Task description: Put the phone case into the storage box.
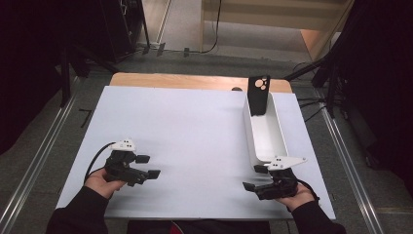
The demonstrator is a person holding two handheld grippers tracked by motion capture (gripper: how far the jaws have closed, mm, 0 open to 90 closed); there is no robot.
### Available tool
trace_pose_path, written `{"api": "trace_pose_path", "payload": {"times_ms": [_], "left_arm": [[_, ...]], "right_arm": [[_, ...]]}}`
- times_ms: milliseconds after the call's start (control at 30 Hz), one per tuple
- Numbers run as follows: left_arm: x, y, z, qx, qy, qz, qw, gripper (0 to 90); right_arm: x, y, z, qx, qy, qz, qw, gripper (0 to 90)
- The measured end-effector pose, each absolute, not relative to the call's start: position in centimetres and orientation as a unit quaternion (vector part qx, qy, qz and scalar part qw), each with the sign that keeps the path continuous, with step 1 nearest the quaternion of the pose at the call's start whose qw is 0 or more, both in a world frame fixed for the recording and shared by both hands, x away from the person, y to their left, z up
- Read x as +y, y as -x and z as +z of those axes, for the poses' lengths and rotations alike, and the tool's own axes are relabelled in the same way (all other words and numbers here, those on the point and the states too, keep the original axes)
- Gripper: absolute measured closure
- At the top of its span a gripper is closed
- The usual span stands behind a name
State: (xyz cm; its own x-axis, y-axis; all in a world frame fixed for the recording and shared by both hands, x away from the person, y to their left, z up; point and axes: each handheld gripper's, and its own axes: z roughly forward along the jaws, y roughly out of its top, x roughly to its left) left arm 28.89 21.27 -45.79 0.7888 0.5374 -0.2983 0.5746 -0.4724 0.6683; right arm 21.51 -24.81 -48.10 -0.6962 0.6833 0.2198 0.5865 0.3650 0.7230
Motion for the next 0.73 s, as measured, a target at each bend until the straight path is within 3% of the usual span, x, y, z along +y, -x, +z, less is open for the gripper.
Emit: {"api": "trace_pose_path", "payload": {"times_ms": [733], "left_arm": [[21.31, -29.02, -45.78, 0.324, -0.858, -0.024, 0.398, 22.5]], "right_arm": [[-24.91, -21.79, -48.42, 0.827, -0.386, 0.403, 0.063, 20.4]]}}
